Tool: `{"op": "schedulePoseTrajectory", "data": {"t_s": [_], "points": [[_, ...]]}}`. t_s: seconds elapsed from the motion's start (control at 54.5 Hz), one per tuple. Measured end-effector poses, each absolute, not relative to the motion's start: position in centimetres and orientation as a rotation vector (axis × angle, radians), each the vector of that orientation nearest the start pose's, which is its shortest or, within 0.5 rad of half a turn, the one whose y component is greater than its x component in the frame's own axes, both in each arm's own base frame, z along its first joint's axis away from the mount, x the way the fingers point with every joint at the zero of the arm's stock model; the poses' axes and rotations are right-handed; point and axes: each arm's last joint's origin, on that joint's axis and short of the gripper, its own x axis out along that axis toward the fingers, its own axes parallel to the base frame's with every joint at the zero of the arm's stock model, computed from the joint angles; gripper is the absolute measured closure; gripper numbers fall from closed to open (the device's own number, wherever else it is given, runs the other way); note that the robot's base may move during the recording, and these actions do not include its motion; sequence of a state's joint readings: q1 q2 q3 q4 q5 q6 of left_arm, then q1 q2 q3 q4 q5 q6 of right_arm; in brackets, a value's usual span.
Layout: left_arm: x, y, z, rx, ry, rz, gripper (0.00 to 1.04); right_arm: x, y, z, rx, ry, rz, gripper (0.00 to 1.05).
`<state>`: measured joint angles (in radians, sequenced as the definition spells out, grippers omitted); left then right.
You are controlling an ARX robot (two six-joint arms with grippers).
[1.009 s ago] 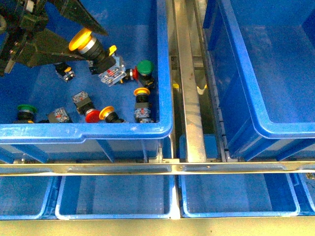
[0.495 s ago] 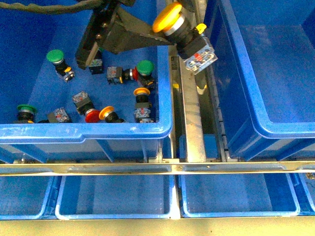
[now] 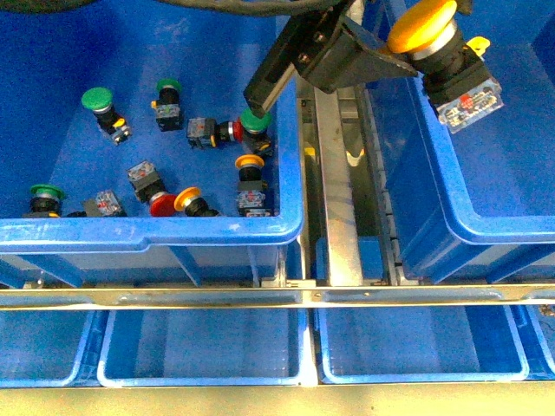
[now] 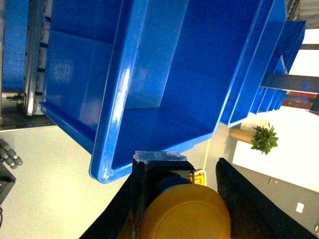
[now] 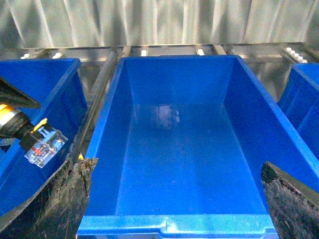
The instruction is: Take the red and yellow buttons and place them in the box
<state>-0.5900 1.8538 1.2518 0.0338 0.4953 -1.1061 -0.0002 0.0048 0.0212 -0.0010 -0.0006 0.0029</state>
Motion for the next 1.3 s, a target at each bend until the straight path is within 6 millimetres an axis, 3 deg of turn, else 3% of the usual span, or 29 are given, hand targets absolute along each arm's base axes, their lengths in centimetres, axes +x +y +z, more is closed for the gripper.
{"op": "schedulePoseTrajectory", "data": {"t_s": [0.183,0.293,0.348,0.514,0.679,1.082,1.302], "points": [[32.3,-25.5,21.4,-0.911,1.125,-0.614,0.72,9.7,0.0,17.0,0.007,-0.012,-0.008,0.06],[32.2,-26.1,21.0,-0.901,1.131,-0.608,0.72,10.4,0.3,16.7,0.027,0.267,-0.283,0.06],[32.2,-26.4,21.1,-0.897,1.126,-0.608,0.72,11.3,0.5,16.7,-0.004,0.301,-0.298,0.06],[32.1,-27.5,21.4,-0.887,1.125,-0.626,0.72,15.9,2.5,17.6,-0.182,0.268,0.064,0.06],[32.3,-27.7,21.3,-0.885,1.124,-0.622,0.72,17.9,3.7,17.3,-0.295,0.246,0.244,0.06],[32.4,-27.7,21.4,-0.874,1.116,-0.618,0.72,18.7,4.8,17.2,-0.466,0.243,0.465,0.06],[32.4,-27.7,21.4,-0.873,1.117,-0.619,0.72,21.2,5.3,15.9,-0.497,0.194,0.437,0.06]]}}
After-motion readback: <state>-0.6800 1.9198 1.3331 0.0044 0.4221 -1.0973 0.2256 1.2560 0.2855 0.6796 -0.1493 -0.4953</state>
